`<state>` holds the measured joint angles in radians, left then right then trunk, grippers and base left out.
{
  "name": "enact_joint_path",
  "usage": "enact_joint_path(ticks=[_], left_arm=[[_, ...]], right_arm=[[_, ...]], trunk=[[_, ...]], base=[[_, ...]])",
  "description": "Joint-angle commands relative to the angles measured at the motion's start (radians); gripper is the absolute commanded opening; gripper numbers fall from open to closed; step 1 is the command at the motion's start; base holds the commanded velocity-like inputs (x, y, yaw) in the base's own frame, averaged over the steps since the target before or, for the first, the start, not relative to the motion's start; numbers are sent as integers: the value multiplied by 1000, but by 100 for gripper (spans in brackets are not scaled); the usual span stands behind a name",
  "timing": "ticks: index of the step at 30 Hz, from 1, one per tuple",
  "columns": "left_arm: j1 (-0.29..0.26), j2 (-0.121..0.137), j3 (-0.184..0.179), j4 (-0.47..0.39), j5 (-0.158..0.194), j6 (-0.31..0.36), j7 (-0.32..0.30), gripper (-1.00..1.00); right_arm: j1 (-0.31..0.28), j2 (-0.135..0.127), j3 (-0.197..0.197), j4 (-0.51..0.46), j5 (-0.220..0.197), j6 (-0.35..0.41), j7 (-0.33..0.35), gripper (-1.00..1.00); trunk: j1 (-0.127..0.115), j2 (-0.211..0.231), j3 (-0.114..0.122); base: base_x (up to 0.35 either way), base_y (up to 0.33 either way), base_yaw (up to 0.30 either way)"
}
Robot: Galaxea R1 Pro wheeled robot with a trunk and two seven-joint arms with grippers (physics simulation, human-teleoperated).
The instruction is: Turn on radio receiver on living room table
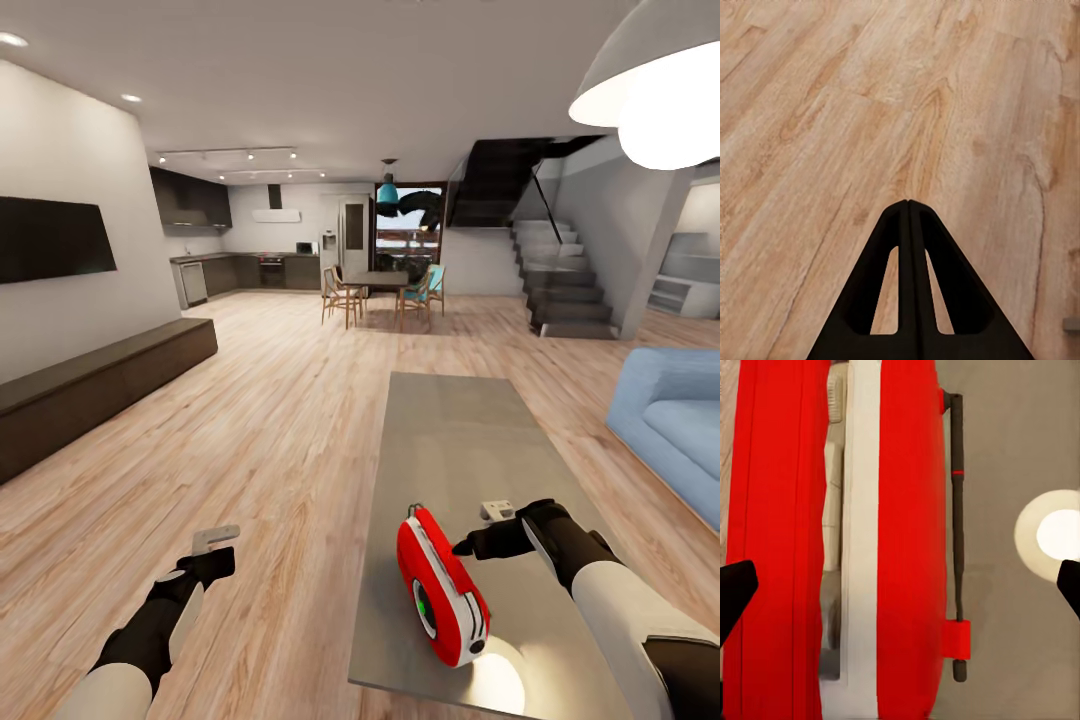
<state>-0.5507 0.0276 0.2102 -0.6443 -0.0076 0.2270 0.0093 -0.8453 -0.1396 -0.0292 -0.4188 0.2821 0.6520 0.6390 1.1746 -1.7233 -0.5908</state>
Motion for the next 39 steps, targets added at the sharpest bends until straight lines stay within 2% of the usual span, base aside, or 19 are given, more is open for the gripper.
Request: enact_joint_path(ticks=[1,36,39], left_arm=[[0,0,0,0,0,0,0,-100],[0,4,0,0,-2,0,-1,-100],[0,3,0,0,-2,0,-1,-100]], right_arm=[[0,0,0,0,0,0,0,100],[0,0,0,0,2,0,0,100],[0,0,0,0,2,0,0,100]], trunk=[[-4,7,3],[-138,252,113],[-150,273,122]], base=[[0,0,0],[0,0,0],[0,197,0]])
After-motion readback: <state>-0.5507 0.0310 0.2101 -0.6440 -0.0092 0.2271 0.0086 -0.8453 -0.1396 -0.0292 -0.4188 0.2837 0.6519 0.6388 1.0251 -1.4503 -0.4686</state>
